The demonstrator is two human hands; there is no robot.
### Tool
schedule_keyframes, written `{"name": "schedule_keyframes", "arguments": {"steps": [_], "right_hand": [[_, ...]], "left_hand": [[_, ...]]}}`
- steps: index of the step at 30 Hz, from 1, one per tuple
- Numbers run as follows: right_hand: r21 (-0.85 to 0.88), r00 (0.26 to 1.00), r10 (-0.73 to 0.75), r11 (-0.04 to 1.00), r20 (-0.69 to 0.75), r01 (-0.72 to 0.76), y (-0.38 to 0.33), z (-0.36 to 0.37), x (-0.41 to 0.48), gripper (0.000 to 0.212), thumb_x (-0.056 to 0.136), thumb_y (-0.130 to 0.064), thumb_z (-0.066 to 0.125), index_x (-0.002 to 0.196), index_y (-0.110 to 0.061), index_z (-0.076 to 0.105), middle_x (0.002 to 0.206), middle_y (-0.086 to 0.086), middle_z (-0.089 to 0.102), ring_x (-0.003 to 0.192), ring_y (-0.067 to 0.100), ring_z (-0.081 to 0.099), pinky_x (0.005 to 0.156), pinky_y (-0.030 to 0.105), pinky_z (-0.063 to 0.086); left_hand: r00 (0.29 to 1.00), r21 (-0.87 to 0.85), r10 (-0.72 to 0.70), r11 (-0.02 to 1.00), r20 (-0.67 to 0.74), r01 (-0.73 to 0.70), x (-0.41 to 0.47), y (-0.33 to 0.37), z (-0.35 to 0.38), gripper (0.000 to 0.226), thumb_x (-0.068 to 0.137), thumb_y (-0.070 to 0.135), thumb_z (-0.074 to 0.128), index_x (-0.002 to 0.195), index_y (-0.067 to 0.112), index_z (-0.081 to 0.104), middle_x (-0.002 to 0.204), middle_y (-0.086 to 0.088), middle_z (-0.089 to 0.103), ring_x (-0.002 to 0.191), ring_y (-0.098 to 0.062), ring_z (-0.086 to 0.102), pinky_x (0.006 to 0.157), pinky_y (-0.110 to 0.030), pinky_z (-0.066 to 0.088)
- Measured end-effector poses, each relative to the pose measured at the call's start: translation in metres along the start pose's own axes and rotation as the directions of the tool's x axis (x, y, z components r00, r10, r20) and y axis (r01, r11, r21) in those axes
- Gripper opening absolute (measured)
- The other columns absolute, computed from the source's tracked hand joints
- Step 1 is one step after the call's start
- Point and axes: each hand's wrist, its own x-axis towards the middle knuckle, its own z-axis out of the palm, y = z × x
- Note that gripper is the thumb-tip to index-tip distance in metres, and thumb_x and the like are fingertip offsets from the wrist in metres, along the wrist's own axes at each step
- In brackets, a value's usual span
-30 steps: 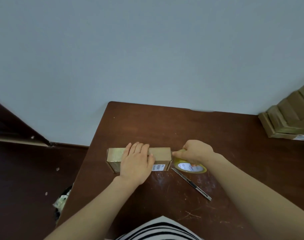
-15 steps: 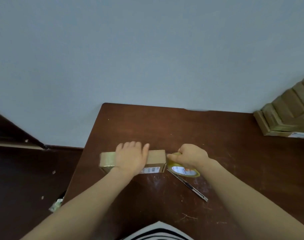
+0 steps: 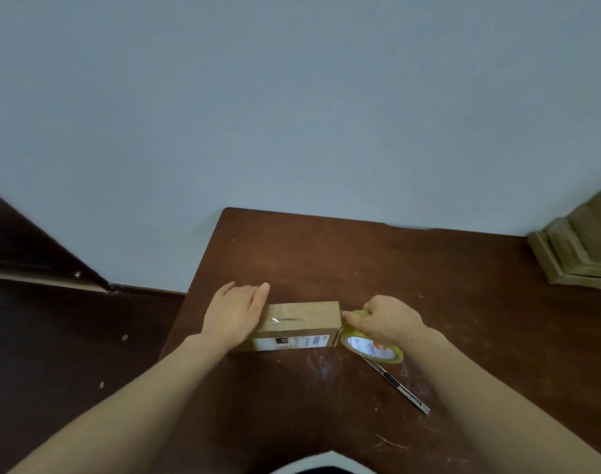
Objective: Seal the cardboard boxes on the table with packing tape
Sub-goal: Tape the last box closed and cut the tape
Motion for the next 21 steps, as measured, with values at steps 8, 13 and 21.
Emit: {"name": "schedule_keyframes", "arguments": {"steps": [8,13,21], "right_hand": [[-0.056,1.0,-0.007,0.998,-0.005,0.006,-0.005,0.002,0.003,0.05,0.085,-0.06,0.046,0.057,-0.019,0.051,0.044,-0.005,0.053,0.05,0.009,0.054,0.052,0.023,0.037],[-0.078,1.0,0.009,0.997,-0.023,-0.011,-0.01,0.002,0.006,0.051,0.086,-0.06,0.045,0.059,-0.018,0.053,0.049,-0.006,0.056,0.05,0.007,0.053,0.049,0.022,0.033],[-0.047,1.0,-0.009,0.999,0.017,0.009,-0.012,0.003,0.001,0.052,0.087,-0.059,0.04,0.058,-0.019,0.058,0.039,-0.005,0.054,0.057,0.011,0.062,0.054,0.023,0.04]], "left_hand": [[0.997,0.322,-0.055,0.946,0.047,0.037,0.006,0.011,0.004,0.055,0.102,0.041,0.014,0.127,0.019,0.058,0.129,0.001,0.06,0.132,-0.018,0.042,0.116,-0.038,0.012],[0.993,0.327,0.038,0.942,0.109,-0.072,0.008,0.035,0.017,0.06,0.099,0.046,0.006,0.124,0.03,0.057,0.113,0.004,0.067,0.109,-0.019,0.059,0.106,-0.037,0.028],[0.984,0.327,0.123,0.931,0.126,-0.159,0.012,0.093,0.039,0.055,0.101,0.047,0.012,0.117,0.025,0.06,0.114,0.0,0.066,0.111,-0.021,0.056,0.112,-0.038,0.02]]}}
